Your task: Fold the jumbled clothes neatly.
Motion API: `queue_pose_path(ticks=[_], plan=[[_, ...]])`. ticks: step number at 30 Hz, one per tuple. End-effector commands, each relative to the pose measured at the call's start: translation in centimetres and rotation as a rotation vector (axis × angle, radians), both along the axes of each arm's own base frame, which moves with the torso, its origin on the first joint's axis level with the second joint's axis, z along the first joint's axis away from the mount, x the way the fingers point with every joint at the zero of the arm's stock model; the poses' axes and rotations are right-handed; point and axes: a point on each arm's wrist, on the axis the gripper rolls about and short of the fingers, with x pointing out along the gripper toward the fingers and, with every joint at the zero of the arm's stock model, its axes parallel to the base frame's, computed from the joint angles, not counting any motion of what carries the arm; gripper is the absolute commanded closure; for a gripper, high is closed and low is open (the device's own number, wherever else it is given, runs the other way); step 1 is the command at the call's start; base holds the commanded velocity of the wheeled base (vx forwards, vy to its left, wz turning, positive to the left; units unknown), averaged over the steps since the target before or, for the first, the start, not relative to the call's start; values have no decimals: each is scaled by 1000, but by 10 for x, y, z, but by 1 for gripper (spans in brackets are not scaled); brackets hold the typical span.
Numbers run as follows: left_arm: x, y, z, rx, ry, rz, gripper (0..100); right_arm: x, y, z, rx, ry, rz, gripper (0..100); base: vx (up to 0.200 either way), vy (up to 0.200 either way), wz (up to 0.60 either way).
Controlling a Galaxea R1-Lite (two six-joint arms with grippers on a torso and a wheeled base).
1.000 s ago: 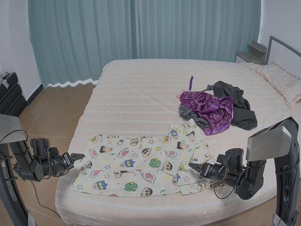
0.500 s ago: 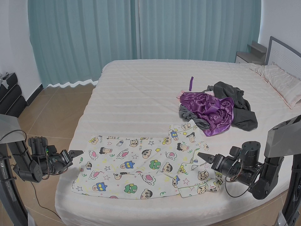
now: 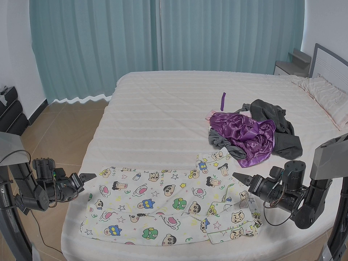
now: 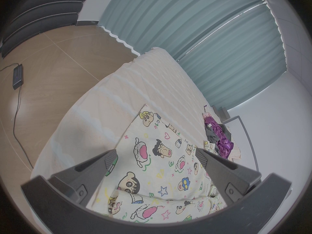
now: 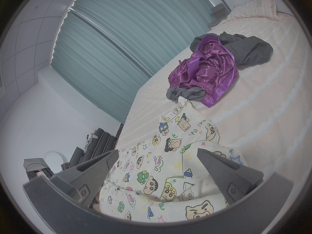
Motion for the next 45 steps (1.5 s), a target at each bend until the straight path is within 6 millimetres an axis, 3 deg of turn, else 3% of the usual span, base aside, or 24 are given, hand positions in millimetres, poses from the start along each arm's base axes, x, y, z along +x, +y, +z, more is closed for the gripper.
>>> queue_pose_path(ticks=[1, 8, 19, 21, 25, 32, 36, 45], plan=[[0, -1, 0, -7, 4, 4, 0, 1, -1, 1, 5, -12, -3, 0, 0, 0, 0], [1, -3, 1, -23, 9, 8, 0, 1, -1, 0, 4, -9, -3, 0, 0, -171, 0], [12, 3, 9, 30, -80, 59, 0, 1, 0, -4, -2, 5, -3, 0, 0, 0, 0], [24, 6, 16, 94, -120, 138, 0, 1, 0, -4, -2, 5, -2, 0, 0, 0, 0], [53, 10, 26, 159, -168, 128, 0, -1, 0, -5, -5, 13, 1, 0, 0, 0, 0], [97, 19, 12, 352, -88, 9, 0, -3, 0, -6, -8, 22, 4, 0, 0, 0, 0], [113, 14, -17, 368, -64, -34, 0, -4, 0, -9, -12, 32, 3, 0, 0, 0, 0], [130, 3, -31, 356, -40, -85, 0, -4, 0, -11, -18, 39, 6, 0, 0, 0, 0]])
